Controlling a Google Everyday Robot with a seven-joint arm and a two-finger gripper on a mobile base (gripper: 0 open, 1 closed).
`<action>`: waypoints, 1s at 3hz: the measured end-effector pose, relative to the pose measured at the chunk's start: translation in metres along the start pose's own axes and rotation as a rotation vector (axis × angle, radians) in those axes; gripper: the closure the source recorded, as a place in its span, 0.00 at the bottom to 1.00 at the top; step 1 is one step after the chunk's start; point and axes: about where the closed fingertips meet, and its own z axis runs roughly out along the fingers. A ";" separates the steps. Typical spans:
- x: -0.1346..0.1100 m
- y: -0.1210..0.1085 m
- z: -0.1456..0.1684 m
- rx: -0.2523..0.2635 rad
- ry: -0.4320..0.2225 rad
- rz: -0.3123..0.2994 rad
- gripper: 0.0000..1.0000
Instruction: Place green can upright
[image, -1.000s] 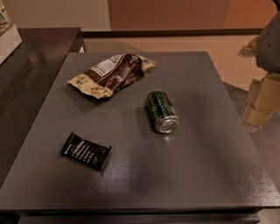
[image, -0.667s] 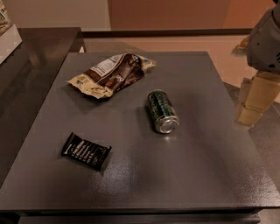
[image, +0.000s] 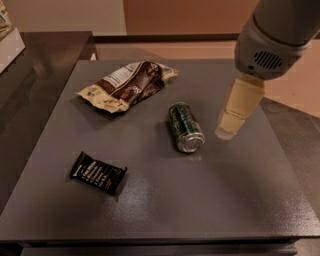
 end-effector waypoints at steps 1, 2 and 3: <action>-0.018 -0.003 0.017 0.011 0.024 0.122 0.00; -0.024 -0.004 0.036 0.016 0.067 0.265 0.00; -0.030 -0.004 0.052 0.009 0.106 0.411 0.00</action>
Offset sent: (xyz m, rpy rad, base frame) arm 0.0276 0.0342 -0.0516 0.0719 0.1188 -0.6710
